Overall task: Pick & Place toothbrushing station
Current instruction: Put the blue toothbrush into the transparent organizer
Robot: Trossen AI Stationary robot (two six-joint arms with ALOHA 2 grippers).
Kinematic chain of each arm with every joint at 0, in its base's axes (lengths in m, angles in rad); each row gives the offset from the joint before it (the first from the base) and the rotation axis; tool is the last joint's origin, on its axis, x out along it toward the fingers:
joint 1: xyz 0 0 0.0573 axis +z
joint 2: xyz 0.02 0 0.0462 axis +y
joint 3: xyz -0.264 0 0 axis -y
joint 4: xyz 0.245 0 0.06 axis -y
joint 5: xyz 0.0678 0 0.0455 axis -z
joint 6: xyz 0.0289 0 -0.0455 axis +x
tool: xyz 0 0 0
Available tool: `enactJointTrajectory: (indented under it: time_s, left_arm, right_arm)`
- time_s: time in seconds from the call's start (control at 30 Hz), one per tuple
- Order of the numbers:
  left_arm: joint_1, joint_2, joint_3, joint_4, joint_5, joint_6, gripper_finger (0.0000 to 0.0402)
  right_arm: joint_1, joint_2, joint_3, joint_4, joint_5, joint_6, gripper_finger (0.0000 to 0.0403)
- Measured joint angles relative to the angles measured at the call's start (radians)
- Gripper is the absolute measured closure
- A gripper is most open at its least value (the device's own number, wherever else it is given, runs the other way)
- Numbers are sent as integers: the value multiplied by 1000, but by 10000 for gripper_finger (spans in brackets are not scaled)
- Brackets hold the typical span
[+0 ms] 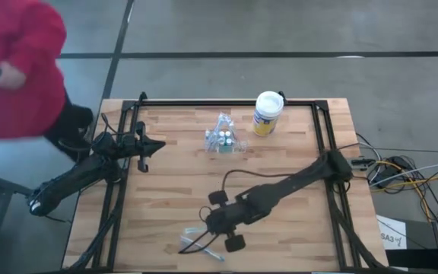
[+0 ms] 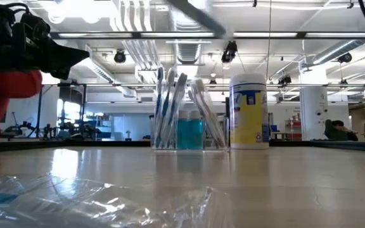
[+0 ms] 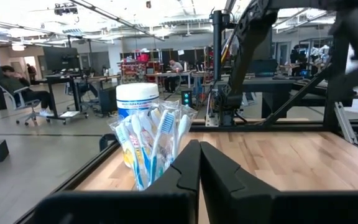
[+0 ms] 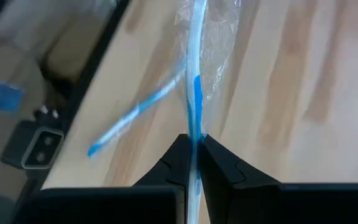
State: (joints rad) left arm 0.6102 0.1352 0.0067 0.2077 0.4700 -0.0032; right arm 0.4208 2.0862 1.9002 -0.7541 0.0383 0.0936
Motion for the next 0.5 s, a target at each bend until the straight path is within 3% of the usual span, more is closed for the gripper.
enactJointTrajectory:
  time_s: [0.2,0.5]
  left_arm:
    - [0,2,0,1,0,2,396]
    - [0,11,-1,0,0,4,377]
  right_arm:
    - [7,-193,-111,107,65,-90,387]
    - [7,-638,-695,678,171,-120,387]
